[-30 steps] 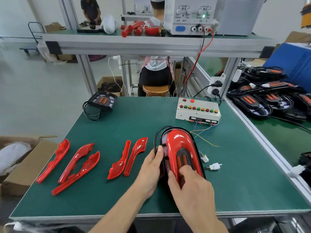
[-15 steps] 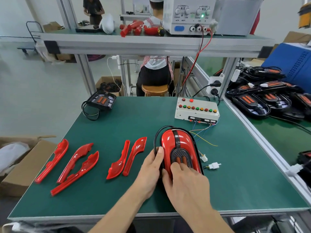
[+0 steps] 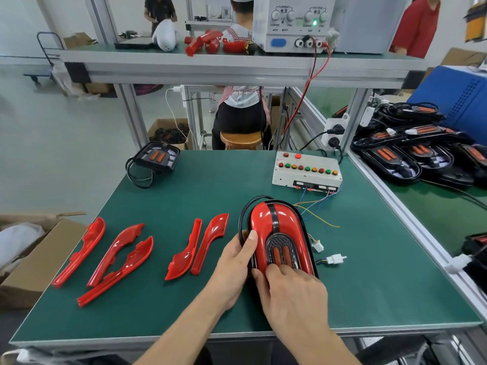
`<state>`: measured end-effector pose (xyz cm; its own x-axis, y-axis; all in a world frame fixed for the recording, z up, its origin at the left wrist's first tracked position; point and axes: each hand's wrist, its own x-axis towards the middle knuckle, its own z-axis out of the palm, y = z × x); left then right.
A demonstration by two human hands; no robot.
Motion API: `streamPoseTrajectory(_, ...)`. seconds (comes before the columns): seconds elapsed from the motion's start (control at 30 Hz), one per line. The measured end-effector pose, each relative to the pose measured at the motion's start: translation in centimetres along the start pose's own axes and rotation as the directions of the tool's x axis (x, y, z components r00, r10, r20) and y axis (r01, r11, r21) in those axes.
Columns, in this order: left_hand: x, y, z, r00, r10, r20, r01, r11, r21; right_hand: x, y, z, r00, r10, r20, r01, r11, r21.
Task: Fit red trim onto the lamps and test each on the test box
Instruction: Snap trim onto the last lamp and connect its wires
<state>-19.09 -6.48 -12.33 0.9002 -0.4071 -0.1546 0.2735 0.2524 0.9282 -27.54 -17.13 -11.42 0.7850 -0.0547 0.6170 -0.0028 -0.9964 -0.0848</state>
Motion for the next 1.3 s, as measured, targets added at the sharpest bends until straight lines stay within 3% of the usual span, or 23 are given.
streamPoseTrajectory(0.77, -0.7, 0.9, 0.1, 0.996, -0.012, 0.086, 0.022, 0.993, -0.112, 0.5, -2.7, -2.0, 0.968, 0.219, 0.125, -0.215, 0.976, -0.047)
streamPoseTrajectory(1.3, -0.3, 0.2, -0.1, 0.997, 0.023, 0.08, -0.021, 0.999, -0.03, 0.1, -2.6, -1.9, 0.942, 0.318, 0.105, -0.325, 0.944, 0.055)
